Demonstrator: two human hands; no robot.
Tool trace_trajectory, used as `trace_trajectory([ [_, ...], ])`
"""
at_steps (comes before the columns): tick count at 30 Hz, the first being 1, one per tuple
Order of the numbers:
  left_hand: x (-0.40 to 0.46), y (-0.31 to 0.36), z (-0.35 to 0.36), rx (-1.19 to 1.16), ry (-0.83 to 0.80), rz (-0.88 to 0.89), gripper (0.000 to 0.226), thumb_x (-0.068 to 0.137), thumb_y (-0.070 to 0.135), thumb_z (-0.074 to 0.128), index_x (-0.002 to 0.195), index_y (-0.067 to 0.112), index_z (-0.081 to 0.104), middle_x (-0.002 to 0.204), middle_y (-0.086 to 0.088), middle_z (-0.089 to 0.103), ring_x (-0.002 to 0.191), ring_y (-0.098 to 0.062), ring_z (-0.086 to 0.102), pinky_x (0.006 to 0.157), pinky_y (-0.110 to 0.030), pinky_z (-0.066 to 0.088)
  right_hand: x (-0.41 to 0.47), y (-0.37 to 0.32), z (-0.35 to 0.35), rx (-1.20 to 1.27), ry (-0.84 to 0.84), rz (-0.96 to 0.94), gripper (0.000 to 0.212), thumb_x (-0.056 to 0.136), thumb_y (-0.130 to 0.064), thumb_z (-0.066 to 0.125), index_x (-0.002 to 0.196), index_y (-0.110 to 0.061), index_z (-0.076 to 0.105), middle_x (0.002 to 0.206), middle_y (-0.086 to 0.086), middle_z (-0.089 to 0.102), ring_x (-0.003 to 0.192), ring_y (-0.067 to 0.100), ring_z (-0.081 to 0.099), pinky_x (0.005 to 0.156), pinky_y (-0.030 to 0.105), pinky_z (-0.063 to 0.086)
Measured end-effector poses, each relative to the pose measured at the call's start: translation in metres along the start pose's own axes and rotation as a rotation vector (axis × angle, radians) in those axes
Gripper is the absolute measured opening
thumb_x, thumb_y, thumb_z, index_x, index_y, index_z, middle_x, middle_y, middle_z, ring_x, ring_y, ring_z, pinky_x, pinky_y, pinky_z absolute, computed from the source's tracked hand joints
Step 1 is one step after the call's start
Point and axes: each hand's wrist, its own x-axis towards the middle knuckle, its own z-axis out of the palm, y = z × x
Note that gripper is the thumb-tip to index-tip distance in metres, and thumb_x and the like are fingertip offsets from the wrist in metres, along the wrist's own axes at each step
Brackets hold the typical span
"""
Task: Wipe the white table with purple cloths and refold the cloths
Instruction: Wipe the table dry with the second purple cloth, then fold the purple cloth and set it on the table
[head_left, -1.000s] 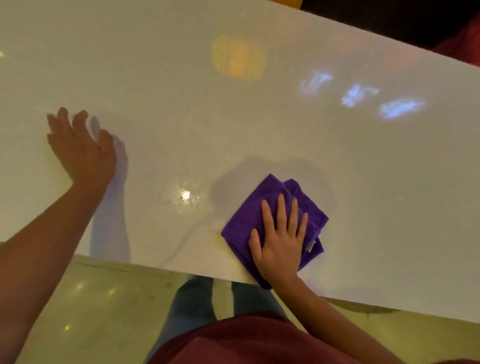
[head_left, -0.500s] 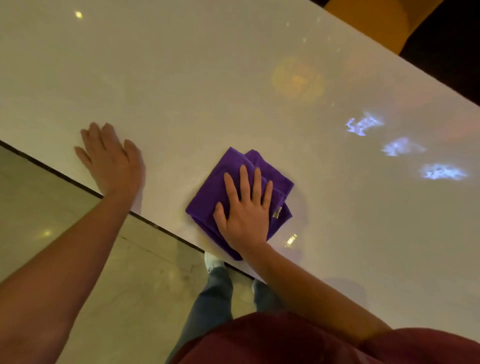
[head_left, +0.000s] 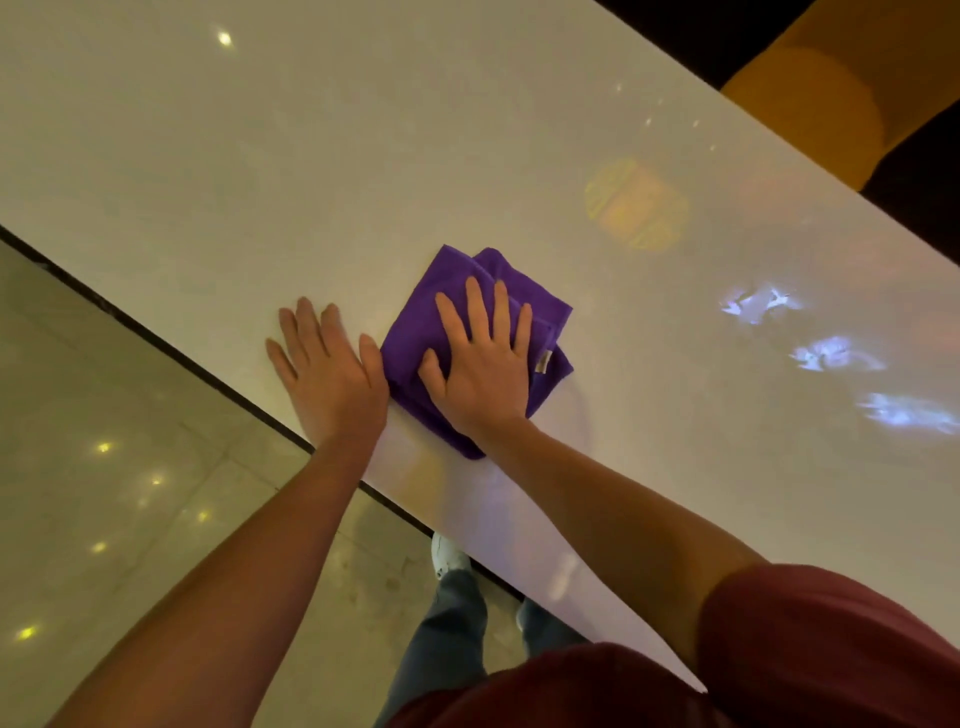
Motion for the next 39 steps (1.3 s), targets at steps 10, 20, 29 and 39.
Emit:
trace_trajectory([
  [10, 0.003, 0.002, 0.000, 0.040, -0.027, -0.019, 0.060, 0.105, 0.040, 0.038, 0.152, 0.003, 0.041, 0.166, -0.021, 0.031, 0.157, -0.042, 0.020, 0.127, -0.060, 0.013, 0.123, -0.028, -0.002, 0.021, -0.095, -0.071, 0.069, 0.102, -0.060, 0.031, 0.163, -0.029, 0.038, 0.175, 0.008, 0.025, 0.163, 0.039, 0.012, 0.130, 0.062, -0.002],
  [20, 0.002, 0.001, 0.004, 0.023, 0.001, -0.020, 0.058, 0.103, 0.042, 0.039, 0.149, 0.006, 0.040, 0.165, -0.021, 0.032, 0.157, -0.041, 0.019, 0.126, -0.060, 0.013, 0.055, 0.139, -0.042, -0.057, 0.027, 0.437, 0.075, 0.099, -0.069, 0.032, 0.163, -0.030, 0.037, 0.177, 0.012, 0.017, 0.163, 0.042, 0.008, 0.128, 0.069, 0.006],
  [29, 0.000, 0.001, 0.007, 0.064, -0.025, -0.014, 0.059, 0.106, 0.045, 0.029, 0.150, 0.007, 0.032, 0.165, -0.021, 0.028, 0.156, -0.042, 0.019, 0.125, -0.062, 0.013, -0.151, 0.211, -0.075, -0.045, -0.051, 0.797, 0.065, 0.109, -0.056, 0.040, 0.166, -0.025, 0.033, 0.175, 0.014, 0.023, 0.159, 0.043, 0.021, 0.127, 0.063, 0.019],
  [39, -0.071, 0.064, -0.049, -0.126, -0.071, 0.085, 0.055, 0.104, 0.029, 0.056, 0.152, 0.004, 0.043, 0.168, -0.023, 0.022, 0.156, -0.039, 0.023, 0.124, -0.054, 0.023, -0.227, 0.094, -0.075, 0.248, -0.219, 0.285, 0.052, 0.101, -0.036, 0.062, 0.150, -0.033, 0.044, 0.150, 0.007, 0.051, 0.129, 0.031, 0.055, 0.103, 0.045, 0.051],
])
